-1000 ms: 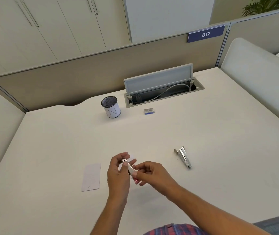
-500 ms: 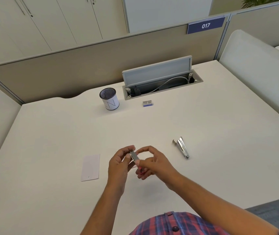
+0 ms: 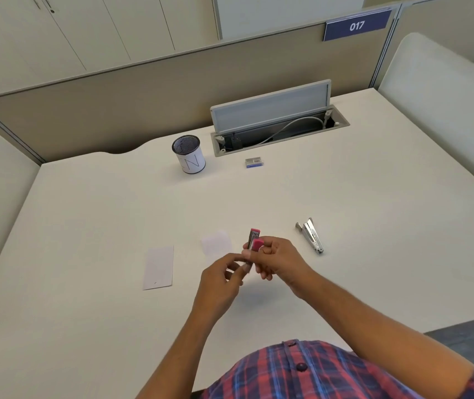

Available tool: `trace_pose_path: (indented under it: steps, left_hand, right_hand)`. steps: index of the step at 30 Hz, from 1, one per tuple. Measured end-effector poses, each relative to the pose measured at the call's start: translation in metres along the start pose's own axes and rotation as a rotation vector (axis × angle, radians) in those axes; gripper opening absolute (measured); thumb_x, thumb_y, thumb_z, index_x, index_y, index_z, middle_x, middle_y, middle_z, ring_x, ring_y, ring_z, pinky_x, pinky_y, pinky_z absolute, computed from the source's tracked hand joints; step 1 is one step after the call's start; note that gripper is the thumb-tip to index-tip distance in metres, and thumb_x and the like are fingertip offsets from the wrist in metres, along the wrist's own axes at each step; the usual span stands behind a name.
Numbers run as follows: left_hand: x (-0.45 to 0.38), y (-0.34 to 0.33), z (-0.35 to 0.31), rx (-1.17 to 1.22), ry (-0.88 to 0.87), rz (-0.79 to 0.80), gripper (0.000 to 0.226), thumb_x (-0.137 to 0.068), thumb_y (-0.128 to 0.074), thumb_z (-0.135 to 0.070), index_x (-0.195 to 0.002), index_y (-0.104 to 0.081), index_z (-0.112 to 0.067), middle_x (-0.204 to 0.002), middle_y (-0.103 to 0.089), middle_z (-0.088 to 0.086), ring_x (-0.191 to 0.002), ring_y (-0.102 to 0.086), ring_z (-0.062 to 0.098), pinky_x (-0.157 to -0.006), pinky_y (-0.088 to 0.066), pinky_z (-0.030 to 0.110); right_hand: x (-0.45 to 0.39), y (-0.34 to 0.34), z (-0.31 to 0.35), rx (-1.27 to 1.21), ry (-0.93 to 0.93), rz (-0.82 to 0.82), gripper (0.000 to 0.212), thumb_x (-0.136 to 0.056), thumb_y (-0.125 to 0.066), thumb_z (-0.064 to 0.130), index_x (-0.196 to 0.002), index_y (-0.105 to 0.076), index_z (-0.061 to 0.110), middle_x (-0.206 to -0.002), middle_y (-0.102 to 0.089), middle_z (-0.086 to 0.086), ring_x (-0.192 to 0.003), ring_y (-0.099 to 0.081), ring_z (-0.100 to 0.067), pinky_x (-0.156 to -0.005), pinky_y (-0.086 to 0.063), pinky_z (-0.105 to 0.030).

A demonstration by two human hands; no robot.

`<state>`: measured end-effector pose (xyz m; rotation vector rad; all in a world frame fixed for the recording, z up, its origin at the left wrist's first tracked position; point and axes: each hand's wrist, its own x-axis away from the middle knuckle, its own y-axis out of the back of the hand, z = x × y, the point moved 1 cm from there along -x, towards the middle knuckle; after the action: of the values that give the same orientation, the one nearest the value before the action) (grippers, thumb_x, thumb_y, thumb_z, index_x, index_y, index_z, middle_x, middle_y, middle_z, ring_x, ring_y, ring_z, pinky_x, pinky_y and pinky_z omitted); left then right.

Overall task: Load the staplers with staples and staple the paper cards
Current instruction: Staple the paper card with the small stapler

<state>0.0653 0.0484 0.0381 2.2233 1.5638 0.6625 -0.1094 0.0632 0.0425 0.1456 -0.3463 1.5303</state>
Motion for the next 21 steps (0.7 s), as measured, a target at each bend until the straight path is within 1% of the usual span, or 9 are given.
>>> trace_pose_path:
  steps: [3,5,7,9,12,14,16,18,21]
  left_hand:
    - [-0.005,0.003,0.01,-0.095,-0.016,-0.098,0.008,-0.094,-0.069,-0.034,-0.103,-0.069,-0.033,-0.099,-0.069,-0.014,-0.086,-0.065,0.003,-0.07,-0.048,0.012]
    - [-0.011,0.009,0.019,-0.152,0.006,-0.185,0.013,-0.092,-0.071,-0.033,-0.105,-0.067,-0.03,-0.105,-0.067,-0.011,-0.087,-0.063,0.003,-0.07,-0.046,0.013]
    - [-0.019,0.014,0.03,-0.201,0.033,-0.252,0.023,-0.09,-0.074,-0.033,-0.111,-0.066,-0.027,-0.114,-0.063,-0.007,-0.095,-0.063,0.01,-0.078,-0.05,0.022]
    - [-0.029,0.015,0.04,-0.274,0.031,-0.276,0.033,-0.089,-0.074,-0.036,-0.118,-0.064,-0.024,-0.126,-0.059,-0.005,-0.11,-0.06,0.018,-0.089,-0.053,0.032]
    - [-0.047,0.012,0.045,-0.426,0.025,-0.238,0.047,-0.091,-0.069,-0.043,-0.132,-0.058,-0.02,-0.144,-0.05,0.0,-0.128,-0.051,0.026,-0.105,-0.046,0.041]
    - [-0.059,0.01,0.044,-0.496,0.061,-0.211,0.053,-0.093,-0.065,-0.046,-0.138,-0.054,-0.021,-0.155,-0.04,0.003,-0.137,-0.043,0.03,-0.11,-0.038,0.043]
    - [-0.066,0.008,0.045,-0.547,0.11,-0.18,0.061,-0.091,-0.066,-0.049,-0.143,-0.049,-0.022,-0.16,-0.031,0.005,-0.141,-0.036,0.032,-0.111,-0.035,0.043]
    - [-0.072,0.007,0.045,-0.587,0.138,-0.129,0.072,-0.087,-0.07,-0.049,-0.147,-0.042,-0.021,-0.162,-0.028,0.005,-0.144,-0.031,0.033,-0.111,-0.035,0.044]
    - [-0.079,0.01,0.044,-0.577,0.152,-0.082,0.084,-0.082,-0.076,-0.047,-0.15,-0.037,-0.018,-0.157,-0.036,0.002,-0.14,-0.033,0.033,-0.107,-0.039,0.043]
  right_hand:
    - [-0.005,0.0,-0.011,0.03,-0.012,-0.091,0.027,-0.084,-0.085,0.028,-0.103,-0.076,0.01,-0.056,-0.055,-0.004,-0.051,-0.051,-0.019,-0.051,-0.041,-0.027]
    - [-0.008,0.002,-0.018,0.056,-0.018,-0.145,0.029,-0.082,-0.086,0.034,-0.099,-0.077,0.012,-0.058,-0.055,-0.002,-0.052,-0.051,-0.016,-0.052,-0.042,-0.028]
    - [-0.01,0.007,-0.023,0.085,-0.033,-0.189,0.032,-0.082,-0.086,0.039,-0.097,-0.077,0.013,-0.062,-0.055,0.001,-0.055,-0.052,-0.014,-0.056,-0.043,-0.029]
    - [-0.011,0.011,-0.027,0.108,-0.045,-0.212,0.037,-0.082,-0.084,0.043,-0.095,-0.076,0.01,-0.067,-0.056,0.003,-0.058,-0.053,-0.013,-0.059,-0.043,-0.03]
    - [-0.01,0.013,-0.03,0.107,-0.053,-0.225,0.038,-0.082,-0.084,0.045,-0.094,-0.076,0.01,-0.067,-0.058,0.006,-0.06,-0.056,-0.013,-0.061,-0.043,-0.031]
    - [-0.01,0.012,-0.031,0.112,-0.044,-0.22,0.039,-0.082,-0.084,0.046,-0.094,-0.076,0.009,-0.068,-0.058,0.005,-0.06,-0.057,-0.013,-0.06,-0.044,-0.03]
    - [-0.01,0.012,-0.029,0.118,-0.041,-0.212,0.038,-0.082,-0.084,0.045,-0.095,-0.076,0.01,-0.067,-0.058,0.006,-0.06,-0.057,-0.013,-0.059,-0.044,-0.029]
    - [-0.01,0.013,-0.029,0.112,-0.042,-0.205,0.034,-0.082,-0.084,0.043,-0.095,-0.077,0.013,-0.067,-0.058,0.007,-0.06,-0.057,-0.013,-0.059,-0.044,-0.029]
    - [-0.011,0.015,-0.029,0.102,-0.042,-0.215,0.035,-0.081,-0.084,0.044,-0.094,-0.077,0.013,-0.067,-0.058,0.007,-0.06,-0.057,-0.014,-0.06,-0.044,-0.03]
